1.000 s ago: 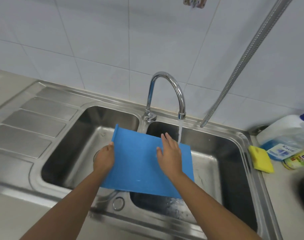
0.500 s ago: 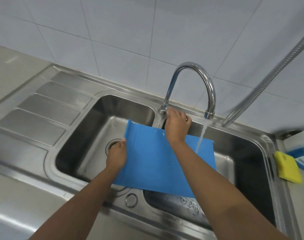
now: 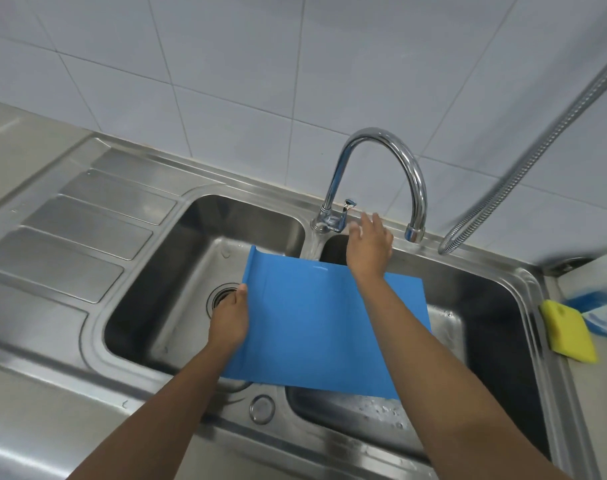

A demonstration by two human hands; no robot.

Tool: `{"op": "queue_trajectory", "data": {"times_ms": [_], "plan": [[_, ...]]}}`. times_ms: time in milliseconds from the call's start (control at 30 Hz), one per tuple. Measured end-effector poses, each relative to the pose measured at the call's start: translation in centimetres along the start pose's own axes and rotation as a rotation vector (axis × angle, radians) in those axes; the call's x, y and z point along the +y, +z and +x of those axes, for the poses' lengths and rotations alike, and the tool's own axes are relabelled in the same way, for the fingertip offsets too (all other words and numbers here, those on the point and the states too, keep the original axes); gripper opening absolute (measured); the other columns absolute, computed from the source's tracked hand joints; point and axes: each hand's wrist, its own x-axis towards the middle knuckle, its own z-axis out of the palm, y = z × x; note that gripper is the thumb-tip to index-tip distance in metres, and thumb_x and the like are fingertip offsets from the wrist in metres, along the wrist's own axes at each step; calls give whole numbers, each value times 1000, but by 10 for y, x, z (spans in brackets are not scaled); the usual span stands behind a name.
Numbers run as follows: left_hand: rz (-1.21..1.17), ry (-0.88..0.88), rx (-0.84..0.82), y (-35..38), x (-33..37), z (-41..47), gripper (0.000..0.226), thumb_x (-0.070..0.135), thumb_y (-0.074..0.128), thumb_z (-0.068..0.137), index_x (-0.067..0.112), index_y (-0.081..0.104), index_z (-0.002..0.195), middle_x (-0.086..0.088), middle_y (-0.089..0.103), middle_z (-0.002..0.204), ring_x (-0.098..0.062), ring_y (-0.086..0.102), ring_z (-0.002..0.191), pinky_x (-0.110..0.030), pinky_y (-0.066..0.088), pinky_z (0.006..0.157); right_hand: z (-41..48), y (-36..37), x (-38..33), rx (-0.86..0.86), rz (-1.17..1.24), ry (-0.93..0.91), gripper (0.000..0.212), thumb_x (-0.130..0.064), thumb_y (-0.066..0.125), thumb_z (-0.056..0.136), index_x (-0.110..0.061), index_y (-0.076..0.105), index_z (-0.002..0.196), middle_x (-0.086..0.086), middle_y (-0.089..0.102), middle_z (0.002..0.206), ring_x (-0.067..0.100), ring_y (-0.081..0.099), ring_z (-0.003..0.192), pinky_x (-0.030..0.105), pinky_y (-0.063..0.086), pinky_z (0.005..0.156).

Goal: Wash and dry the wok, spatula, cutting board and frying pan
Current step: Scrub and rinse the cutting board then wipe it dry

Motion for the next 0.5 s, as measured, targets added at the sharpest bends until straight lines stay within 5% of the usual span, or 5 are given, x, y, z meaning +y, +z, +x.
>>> {"op": "queue_trajectory", "data": {"times_ms": [133,200,333,500], "plan": [[-10,7,-1,-2,3,-3,53,41,22,105,8,60,85,-1,60,82,-17,55,79,-34,38,73,-60,-17,82,-29,-167,220,55,-34,51,96,-21,36,148,5,21,160,33,22,140,48,19,114],[-16,-2,-5,-3,4,-5,55,41,22,105,6,57,81,-4,60,81,-20,55,77,-34,38,69,-86,-30,127,-53,-157,414,59,-37,53,94,-17,35,147,9,27,156,38,28,137,50,24,112],[-11,-32,-28,-5,10,-8,51,42,24,105,8,60,90,2,56,78,-20,53,81,-34,38,75,-111,-53,173,-243,325,629,35,-37,53,94,-11,60,116,11,65,120,30,62,104,49,48,98],[5,115,0,1,40,-30,45,39,24,105,13,60,97,0,57,96,-21,51,91,-32,33,79,-125,-87,181,-274,610,686,20,-23,50,98,-15,64,108,1,68,104,19,64,92,35,50,78]]}}
